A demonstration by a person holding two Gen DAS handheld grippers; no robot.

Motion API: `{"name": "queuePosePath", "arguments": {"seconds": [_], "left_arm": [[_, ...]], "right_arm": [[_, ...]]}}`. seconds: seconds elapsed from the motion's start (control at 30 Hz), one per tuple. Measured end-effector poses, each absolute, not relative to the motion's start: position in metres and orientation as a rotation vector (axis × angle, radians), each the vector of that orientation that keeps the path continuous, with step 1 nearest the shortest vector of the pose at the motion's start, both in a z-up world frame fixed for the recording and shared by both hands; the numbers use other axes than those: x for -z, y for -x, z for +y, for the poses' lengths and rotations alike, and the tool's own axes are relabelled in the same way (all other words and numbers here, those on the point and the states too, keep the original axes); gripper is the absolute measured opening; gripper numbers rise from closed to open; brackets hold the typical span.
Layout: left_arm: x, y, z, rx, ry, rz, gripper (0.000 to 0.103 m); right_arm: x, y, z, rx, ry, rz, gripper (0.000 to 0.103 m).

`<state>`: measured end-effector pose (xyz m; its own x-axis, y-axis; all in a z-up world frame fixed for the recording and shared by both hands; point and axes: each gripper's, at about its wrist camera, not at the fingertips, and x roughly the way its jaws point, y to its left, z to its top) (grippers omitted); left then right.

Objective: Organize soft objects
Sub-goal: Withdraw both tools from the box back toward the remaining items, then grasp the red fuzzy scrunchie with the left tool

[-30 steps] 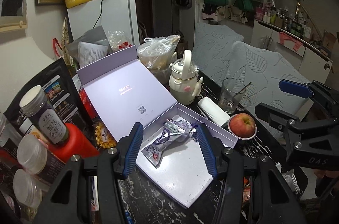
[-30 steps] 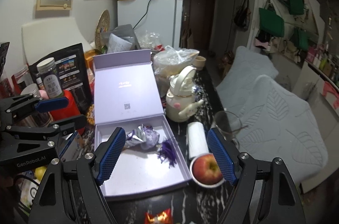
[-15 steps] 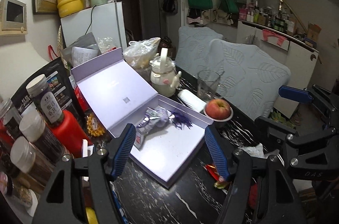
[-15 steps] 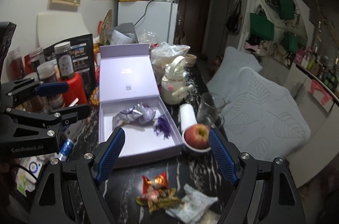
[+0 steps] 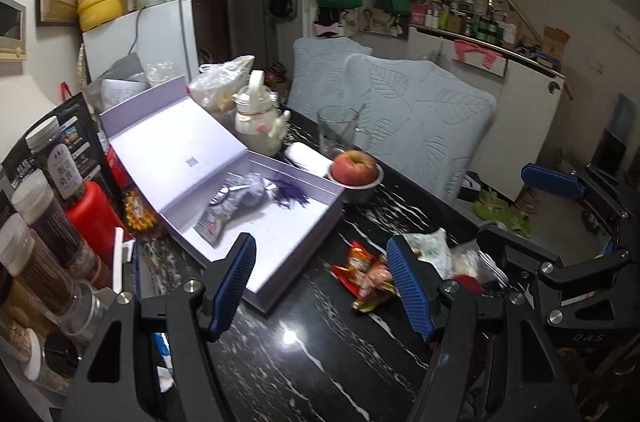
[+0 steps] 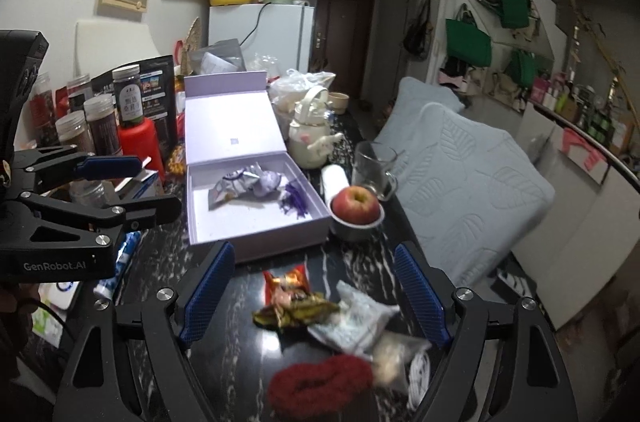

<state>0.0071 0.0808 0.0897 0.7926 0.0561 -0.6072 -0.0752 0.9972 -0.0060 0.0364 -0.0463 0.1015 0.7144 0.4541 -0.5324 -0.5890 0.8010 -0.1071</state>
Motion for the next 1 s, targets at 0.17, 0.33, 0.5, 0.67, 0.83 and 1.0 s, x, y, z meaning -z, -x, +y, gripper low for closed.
{"name": "queuePosePath", "arguments": {"seconds": [0.17,0.33,0.5,0.67,0.83,1.0], "left_arm": [[-0.083,0.003,0.065,-0.013,0.03,0.669,0.067],[-0.074,0.011,0.051,0.03,0.034,0.686,0.067],[-0.061,0.013,0.032,0.062,0.025,0.698,0.067],[-0.044,0.011,0.013,0.125,0.026,0.733,0.067],[-0.026,0.007,-0.01,0.192,0.007,0.762,0.067],[-0.006,-0.003,-0.028,0.25,0.015,0.807,0.067]], "right_arm": [[-0.099,-0.018,-0.061,-0.572,0.269,0.513,0.085],[-0.092,-0.003,-0.077,-0.541,0.251,0.522,0.085],[-0.079,0.006,-0.094,-0.547,0.202,0.544,0.085],[-0.063,0.01,-0.112,-0.517,0.188,0.565,0.085],[-0.047,0.01,-0.136,-0.467,0.143,0.609,0.085],[-0.029,0.008,-0.161,-0.414,0.108,0.658,0.085]]}}
